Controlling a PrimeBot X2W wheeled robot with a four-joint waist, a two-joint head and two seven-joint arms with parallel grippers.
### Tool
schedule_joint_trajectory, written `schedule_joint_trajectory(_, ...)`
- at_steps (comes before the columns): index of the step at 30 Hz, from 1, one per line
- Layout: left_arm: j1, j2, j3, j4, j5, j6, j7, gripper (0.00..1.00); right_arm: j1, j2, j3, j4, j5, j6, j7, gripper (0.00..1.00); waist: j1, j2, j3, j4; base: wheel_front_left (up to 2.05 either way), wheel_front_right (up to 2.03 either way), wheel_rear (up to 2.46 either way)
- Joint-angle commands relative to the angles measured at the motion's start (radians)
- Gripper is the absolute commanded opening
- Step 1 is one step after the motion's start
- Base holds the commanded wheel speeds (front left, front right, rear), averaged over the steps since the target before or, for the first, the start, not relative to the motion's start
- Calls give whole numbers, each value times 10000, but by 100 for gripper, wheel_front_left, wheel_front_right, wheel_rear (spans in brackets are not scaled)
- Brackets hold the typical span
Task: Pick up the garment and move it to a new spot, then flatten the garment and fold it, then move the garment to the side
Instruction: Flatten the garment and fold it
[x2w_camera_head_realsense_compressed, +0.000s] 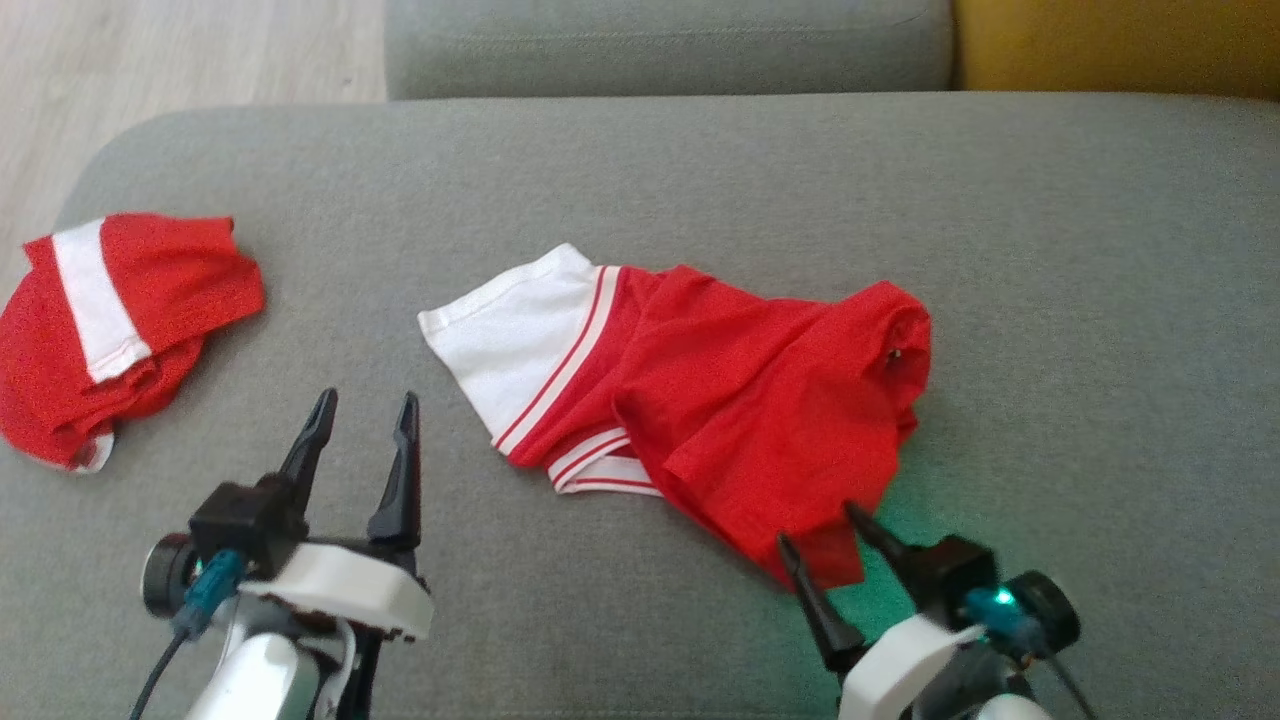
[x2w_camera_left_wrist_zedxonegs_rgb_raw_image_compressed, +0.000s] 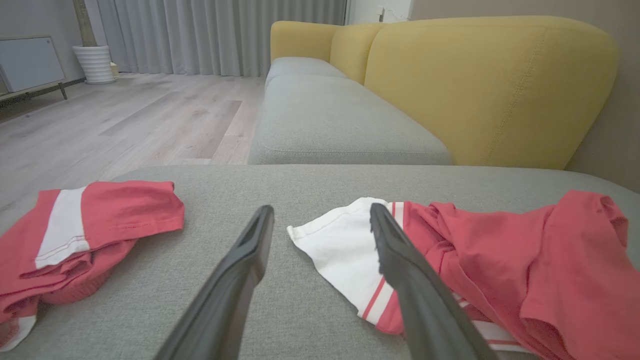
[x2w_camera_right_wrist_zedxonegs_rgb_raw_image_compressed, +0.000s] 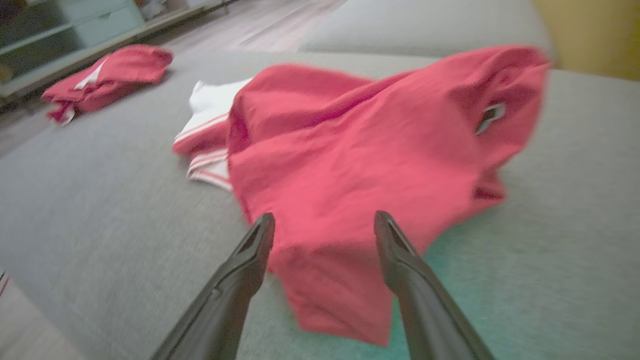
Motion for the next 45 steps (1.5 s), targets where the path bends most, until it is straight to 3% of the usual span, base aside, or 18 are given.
schedule_joint_trajectory(1,-621,76,355,-269,34,-37,-86,100,-595,-208,421,-58,-149,75,18,100,0,0,192,211,0,0,0)
schedule_joint_trajectory(6,-981,-152,286,-172,103,-149,-119,100,-1066,-304,1001,1212,-526,75,1,100,0,0,499,525,0,0,0)
schedule_joint_trajectory(7,-1019,-180,295,-156,112,-162,-123,100,-1131,-286,997,1344,-514,75,-21,91,0,0,537,549,0,0,0)
schedule_joint_trajectory(8,-1050,-200,310,-139,121,-176,-127,100,-1204,-269,982,1427,-522,75,-57,38,0,0,569,562,0,0,0)
schedule_joint_trajectory(9,-1075,-219,332,-126,127,-188,-131,100,-1275,-250,942,1463,-499,75,-105,0,0,0,604,566,0,0,0)
schedule_joint_trajectory(18,-1189,-371,408,-98,314,-232,-145,100,-1726,-125,153,668,-205,75,-581,0,0,0,778,406,0,0,0)
schedule_joint_trajectory(26,-1282,-505,545,-148,482,-361,-147,100,-2192,-4,-1734,-107,616,75,-575,0,0,0,884,303,0,0,0)
schedule_joint_trajectory(33,-1413,-689,574,-117,615,-530,-148,100,-3218,15,-3373,1037,1871,75,-651,0,0,0,1098,457,0,0,0)
schedule_joint_trajectory(41,-1623,-892,711,-145,783,-708,-148,100,-4740,-30,-4934,3080,2037,75,-974,0,0,0,1528,589,0,0,0)
schedule_joint_trajectory(42,-1651,-914,738,-150,806,-730,-148,100,-4925,-103,-5048,3333,2021,75,-1022,12,0,0,1569,590,0,0,0)
schedule_joint_trajectory(43,-1673,-936,765,-154,831,-751,-148,100,-5095,-144,-5141,3569,2031,75,-1076,100,0,0,1605,589,0,0,0)
schedule_joint_trajectory(45,-1694,-978,815,-151,880,-793,-148,100,-5357,-193,-5191,3943,2077,75,-1212,100,0,0,1643,580,0,0,0)
